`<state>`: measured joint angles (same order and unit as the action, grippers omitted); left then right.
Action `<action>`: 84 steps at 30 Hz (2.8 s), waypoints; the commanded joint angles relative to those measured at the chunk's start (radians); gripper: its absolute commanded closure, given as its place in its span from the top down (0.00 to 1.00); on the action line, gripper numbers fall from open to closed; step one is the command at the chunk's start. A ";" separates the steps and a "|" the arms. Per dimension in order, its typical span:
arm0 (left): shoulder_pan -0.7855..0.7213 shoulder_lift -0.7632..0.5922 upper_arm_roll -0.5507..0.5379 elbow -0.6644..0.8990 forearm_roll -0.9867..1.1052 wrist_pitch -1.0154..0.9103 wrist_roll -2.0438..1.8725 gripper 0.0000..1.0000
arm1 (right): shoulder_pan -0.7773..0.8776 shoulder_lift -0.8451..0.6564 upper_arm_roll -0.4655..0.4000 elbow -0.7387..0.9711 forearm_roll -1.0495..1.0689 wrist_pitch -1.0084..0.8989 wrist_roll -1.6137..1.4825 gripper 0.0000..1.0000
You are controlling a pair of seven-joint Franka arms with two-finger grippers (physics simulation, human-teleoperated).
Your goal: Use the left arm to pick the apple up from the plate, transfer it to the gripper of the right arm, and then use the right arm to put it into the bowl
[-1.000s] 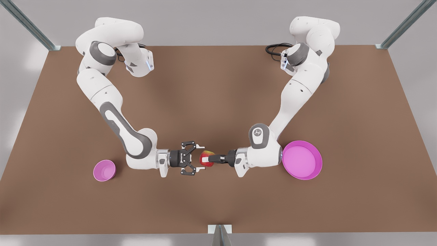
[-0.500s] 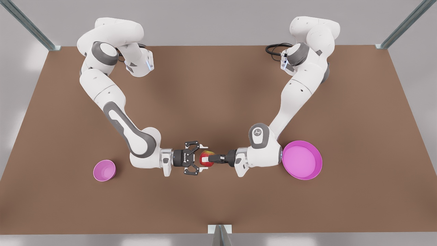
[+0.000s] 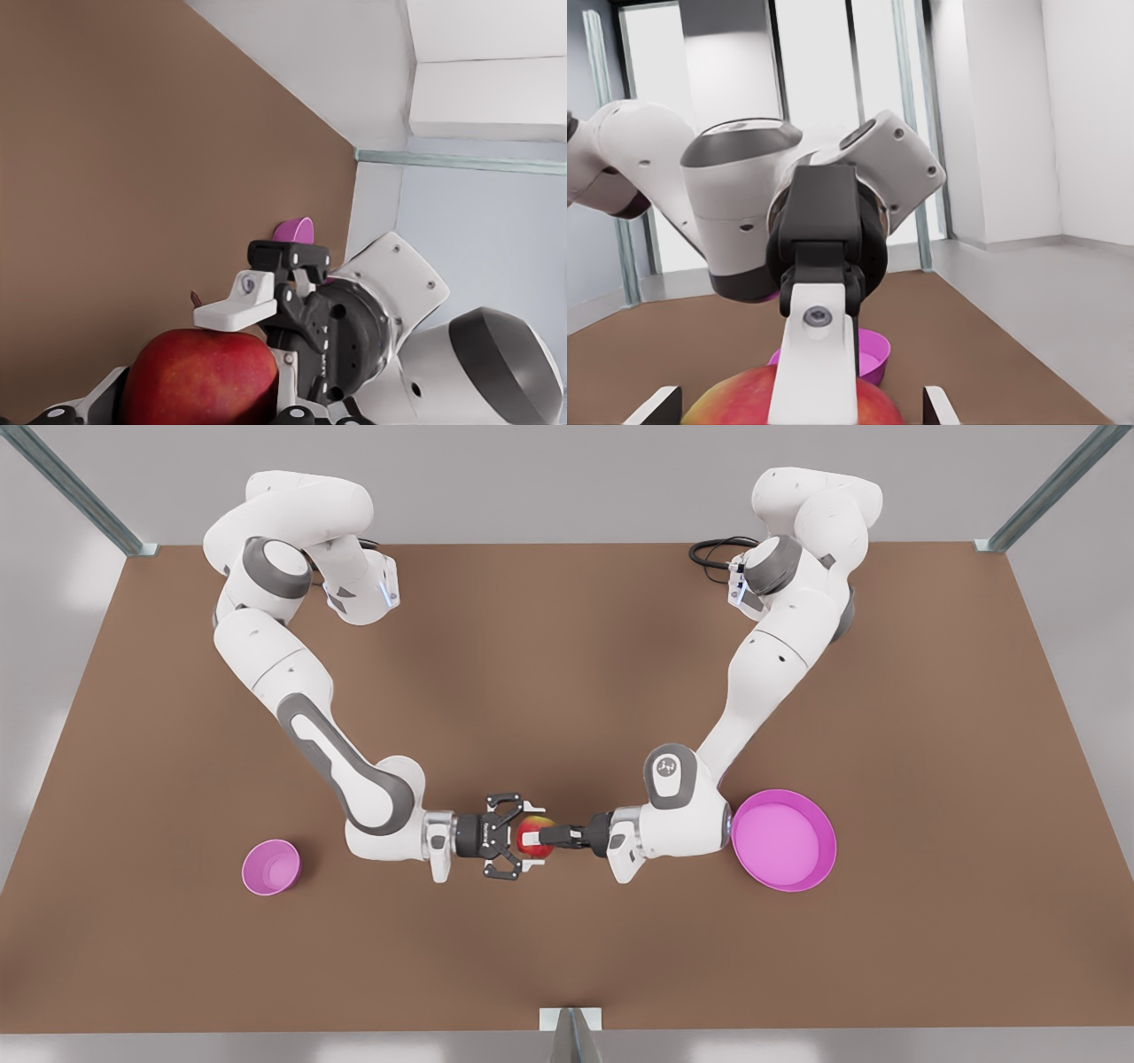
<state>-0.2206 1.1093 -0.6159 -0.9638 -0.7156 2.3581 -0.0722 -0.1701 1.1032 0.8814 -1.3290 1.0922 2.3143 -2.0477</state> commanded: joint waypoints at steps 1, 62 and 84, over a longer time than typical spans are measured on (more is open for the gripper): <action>0.000 -0.002 -0.001 0.000 -0.013 0.000 0.043 0.69 | 0.001 0.000 0.001 0.001 -0.002 0.010 -0.003 1.00; 0.225 -0.777 0.386 -0.299 0.866 -0.942 -0.074 1.00 | -0.534 -0.111 -0.010 -0.067 -0.948 -0.619 0.258 0.66; 0.231 -0.772 0.387 -0.297 0.863 -0.941 -0.078 1.00 | -0.546 -0.080 -0.024 0.048 -1.634 -0.486 0.181 0.67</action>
<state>0.0107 0.3387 -0.2281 -1.2615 0.1472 1.4197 -0.1362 -0.7189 1.0232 0.8595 -1.2810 -0.5317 1.7603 -1.8689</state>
